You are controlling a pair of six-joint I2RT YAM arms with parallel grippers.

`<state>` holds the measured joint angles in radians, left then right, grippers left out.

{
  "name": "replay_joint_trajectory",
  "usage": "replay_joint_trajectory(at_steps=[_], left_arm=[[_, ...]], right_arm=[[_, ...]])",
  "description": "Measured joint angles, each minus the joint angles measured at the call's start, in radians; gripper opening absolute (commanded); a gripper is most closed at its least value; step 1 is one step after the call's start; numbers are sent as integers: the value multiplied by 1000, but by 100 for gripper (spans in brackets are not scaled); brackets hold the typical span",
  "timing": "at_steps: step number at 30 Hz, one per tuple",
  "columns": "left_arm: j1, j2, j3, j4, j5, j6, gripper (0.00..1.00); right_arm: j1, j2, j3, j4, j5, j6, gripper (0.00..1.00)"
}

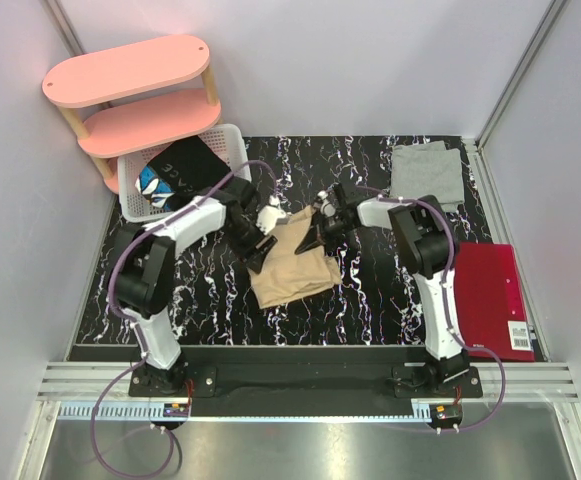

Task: Fold and stack the t-shirts
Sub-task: Neatly place the folded tshirt to the corner

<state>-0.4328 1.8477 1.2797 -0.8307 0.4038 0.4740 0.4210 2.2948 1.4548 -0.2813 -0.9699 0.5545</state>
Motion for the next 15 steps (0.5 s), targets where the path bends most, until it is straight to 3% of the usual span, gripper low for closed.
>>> replay_joint_trajectory(at_steps=[4,9,15], left_arm=[[92,-133,1,-31,-6,13,63],[199,-349,1,-62,-21,37,64],[221,-473,-92,-81,-17,62,63]], right_arm=[[-94,-35,22,-43,48,28,0],[-278,-37,185,-89,91,47,0],[-391,-34,377,-145,117,49,0]])
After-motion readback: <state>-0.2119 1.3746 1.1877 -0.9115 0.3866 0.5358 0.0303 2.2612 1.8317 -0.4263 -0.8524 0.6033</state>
